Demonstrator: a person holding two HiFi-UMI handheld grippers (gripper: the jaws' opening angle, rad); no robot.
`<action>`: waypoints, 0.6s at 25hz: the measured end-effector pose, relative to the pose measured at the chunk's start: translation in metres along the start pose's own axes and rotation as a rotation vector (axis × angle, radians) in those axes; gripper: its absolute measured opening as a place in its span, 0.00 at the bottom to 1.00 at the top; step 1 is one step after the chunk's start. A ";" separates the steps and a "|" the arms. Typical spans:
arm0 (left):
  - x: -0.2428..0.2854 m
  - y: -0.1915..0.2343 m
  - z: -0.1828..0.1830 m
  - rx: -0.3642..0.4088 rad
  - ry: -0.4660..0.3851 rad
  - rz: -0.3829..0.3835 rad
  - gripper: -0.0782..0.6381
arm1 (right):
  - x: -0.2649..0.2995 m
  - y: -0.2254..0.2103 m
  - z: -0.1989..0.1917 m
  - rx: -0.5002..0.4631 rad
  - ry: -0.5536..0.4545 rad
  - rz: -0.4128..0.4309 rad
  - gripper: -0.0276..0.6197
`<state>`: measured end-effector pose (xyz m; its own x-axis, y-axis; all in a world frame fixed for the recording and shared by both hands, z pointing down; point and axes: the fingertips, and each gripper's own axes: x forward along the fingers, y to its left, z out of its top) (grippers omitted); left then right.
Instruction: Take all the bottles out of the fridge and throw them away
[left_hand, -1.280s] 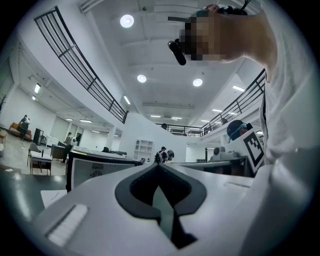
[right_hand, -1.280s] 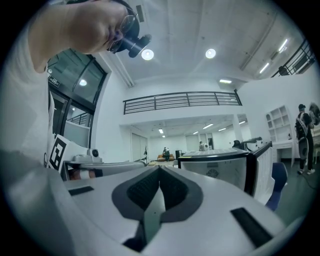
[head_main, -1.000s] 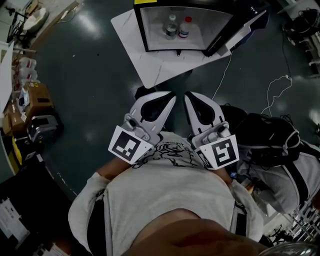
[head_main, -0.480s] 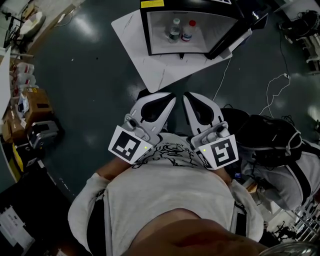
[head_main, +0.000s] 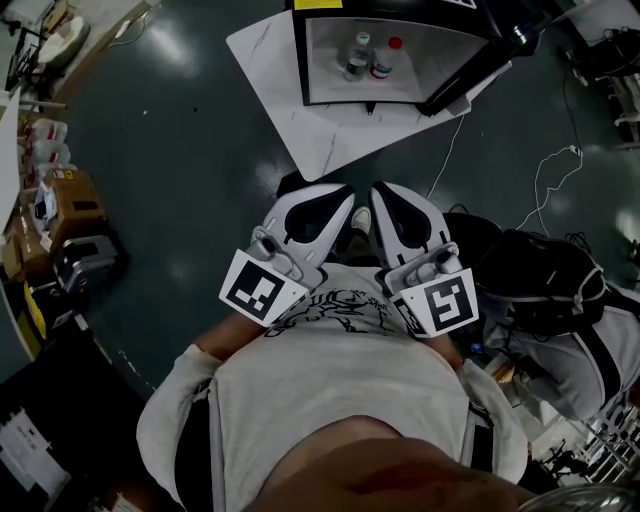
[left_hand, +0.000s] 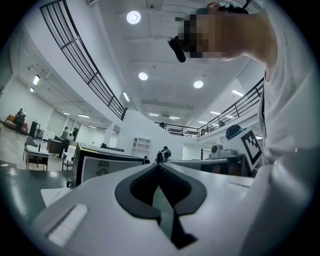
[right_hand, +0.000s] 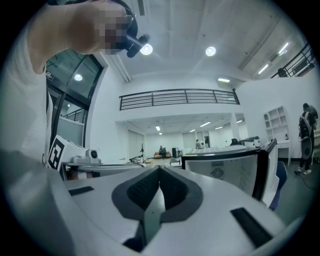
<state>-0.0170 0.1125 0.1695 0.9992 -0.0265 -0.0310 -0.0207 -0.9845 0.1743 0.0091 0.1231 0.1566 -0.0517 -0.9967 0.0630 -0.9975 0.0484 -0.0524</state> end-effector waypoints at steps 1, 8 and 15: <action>0.000 0.001 0.000 0.000 0.001 0.003 0.12 | 0.001 0.000 0.000 0.000 0.001 0.001 0.06; -0.005 0.006 0.008 0.040 -0.041 0.023 0.12 | 0.004 0.006 0.005 -0.009 -0.004 0.014 0.06; 0.014 0.007 -0.002 0.007 0.001 0.031 0.12 | 0.006 -0.013 0.000 0.000 -0.001 0.027 0.06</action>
<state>-0.0029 0.1057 0.1718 0.9981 -0.0573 -0.0242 -0.0524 -0.9844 0.1678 0.0220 0.1170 0.1580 -0.0782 -0.9951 0.0603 -0.9957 0.0750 -0.0543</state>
